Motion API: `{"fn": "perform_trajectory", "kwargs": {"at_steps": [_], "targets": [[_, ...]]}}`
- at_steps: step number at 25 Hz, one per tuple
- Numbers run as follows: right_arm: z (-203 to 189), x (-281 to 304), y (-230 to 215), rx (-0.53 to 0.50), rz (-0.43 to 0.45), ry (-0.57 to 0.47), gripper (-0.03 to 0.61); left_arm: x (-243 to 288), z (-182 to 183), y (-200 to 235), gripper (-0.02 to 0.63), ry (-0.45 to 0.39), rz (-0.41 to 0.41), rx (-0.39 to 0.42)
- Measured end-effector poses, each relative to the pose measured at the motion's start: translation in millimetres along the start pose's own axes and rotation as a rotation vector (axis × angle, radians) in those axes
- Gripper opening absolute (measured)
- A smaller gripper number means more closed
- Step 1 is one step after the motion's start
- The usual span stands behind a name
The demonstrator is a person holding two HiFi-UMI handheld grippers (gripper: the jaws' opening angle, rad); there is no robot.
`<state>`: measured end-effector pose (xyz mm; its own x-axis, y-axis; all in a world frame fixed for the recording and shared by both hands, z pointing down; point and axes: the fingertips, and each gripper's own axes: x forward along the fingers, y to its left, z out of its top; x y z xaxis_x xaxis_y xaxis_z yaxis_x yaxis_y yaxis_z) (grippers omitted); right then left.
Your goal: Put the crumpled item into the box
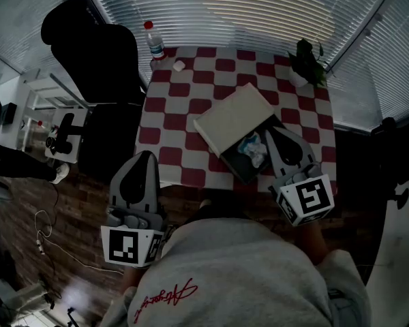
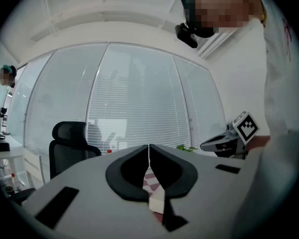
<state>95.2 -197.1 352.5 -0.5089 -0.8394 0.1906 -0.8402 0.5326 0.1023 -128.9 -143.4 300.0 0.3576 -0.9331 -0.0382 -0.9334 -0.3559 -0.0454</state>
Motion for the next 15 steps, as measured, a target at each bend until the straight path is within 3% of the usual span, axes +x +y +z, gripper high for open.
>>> {"fn": "perform_trajectory", "kwargs": {"at_steps": [15], "targets": [[21, -7, 3, 0.027, 0.023, -0.089, 0.012, 2, -2, 0, 0.020, 0.002, 0.001, -0.007]]}}
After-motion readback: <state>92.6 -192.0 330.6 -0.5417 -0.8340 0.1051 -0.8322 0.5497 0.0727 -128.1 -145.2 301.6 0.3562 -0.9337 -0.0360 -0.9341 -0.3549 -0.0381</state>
